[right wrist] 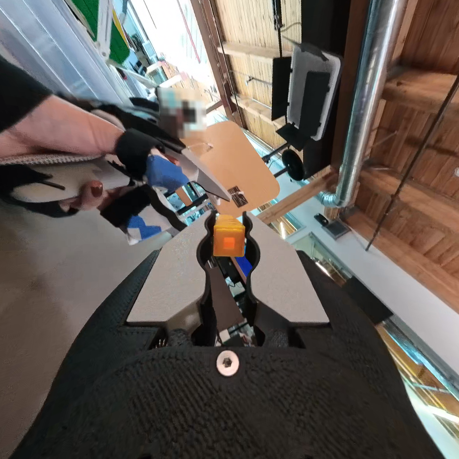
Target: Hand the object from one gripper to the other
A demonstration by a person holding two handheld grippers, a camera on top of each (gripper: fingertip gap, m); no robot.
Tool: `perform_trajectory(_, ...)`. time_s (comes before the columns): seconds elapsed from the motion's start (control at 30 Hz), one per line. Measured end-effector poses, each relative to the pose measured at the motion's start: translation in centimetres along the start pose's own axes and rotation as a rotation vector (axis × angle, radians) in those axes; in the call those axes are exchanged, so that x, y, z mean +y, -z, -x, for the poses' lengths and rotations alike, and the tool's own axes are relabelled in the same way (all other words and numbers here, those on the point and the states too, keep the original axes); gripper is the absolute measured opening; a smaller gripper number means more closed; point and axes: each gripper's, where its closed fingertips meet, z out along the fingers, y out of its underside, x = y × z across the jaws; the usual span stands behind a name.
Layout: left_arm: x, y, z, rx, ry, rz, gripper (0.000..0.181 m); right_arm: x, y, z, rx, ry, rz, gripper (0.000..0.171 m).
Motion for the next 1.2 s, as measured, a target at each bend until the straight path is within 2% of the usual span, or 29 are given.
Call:
perform_trajectory(0.13,-0.4,0.4,-1.2,0.183,0.086,-0.027,0.069,-1.0,-0.1,1.0,-0.04,0.004,-0.046,0.02)
perform_trajectory(0.2,-0.8,0.6,-1.8,0.26,0.117,-0.046,0.056,-1.1,-0.2,1.3,-0.048,0.013,-0.045,0.02)
perform_trajectory(0.23,-0.8,0.5,-1.4,0.245,0.134,-0.044,0.037,-1.2,-0.3,1.2,-0.04,0.012,-0.049,0.02)
perform_trajectory(0.27,-0.9,0.5,-1.5,0.25,0.133,-0.047,0.028,-1.1,-0.3,1.2,-0.034,0.007,-0.046,0.02)
perform_trajectory(0.37,-2.0,1.2,-1.9,0.289,0.097,-0.099,0.02,0.0,-0.7,1.8,-0.056,-0.033,-0.002,0.022)
perform_trajectory(0.43,-2.5,1.6,-1.9,0.271,0.045,-0.124,0.019,0.5,-0.9,2.3,-0.106,-0.145,0.001,0.025)
perform_trajectory(0.53,-2.4,1.7,-2.5,0.246,-0.084,-0.098,0.019,0.2,-1.0,2.2,-0.194,-0.485,-0.036,0.051)
perform_trajectory(0.67,-0.9,1.4,-3.8,0.179,-0.384,0.046,0.019,0.5,-0.7,1.8,-0.365,-0.967,-0.07,0.054)
perform_trajectory(0.8,1.7,0.9,-6.8,0.183,-0.807,0.192,0.019,1.3,0.0,2.4,-0.503,-1.156,-0.038,0.052)
perform_trajectory(0.87,3.6,0.7,-7.7,0.19,-1.007,0.289,0.019,1.2,0.4,2.9,-0.554,-1.15,-0.038,0.046)
perform_trajectory(0.93,5.0,0.3,-7.6,0.154,-1.156,0.398,0.019,0.6,1.1,3.7,-0.623,-1.092,-0.057,0.025)
perform_trajectory(0.97,5.7,0.3,-7.6,0.149,-1.216,0.444,0.019,0.6,1.3,4.0,-0.628,-1.057,-0.06,0.025)
perform_trajectory(1.07,5.5,0.4,-6.8,0.055,-1.29,0.49,0.02,1.7,0.9,3.9,-0.561,-0.946,-0.01,0.024)
perform_trajectory(1.13,4.4,0.3,-6.5,-0.003,-1.27,0.445,0.024,3.0,0.3,2.9,-0.425,-0.812,0.028,0.024)
perform_trajectory(1.2,2.1,0.1,-6.0,-0.09,-1.196,0.321,0.07,3.9,0.0,1.4,-0.275,-0.659,0.051,0.024)
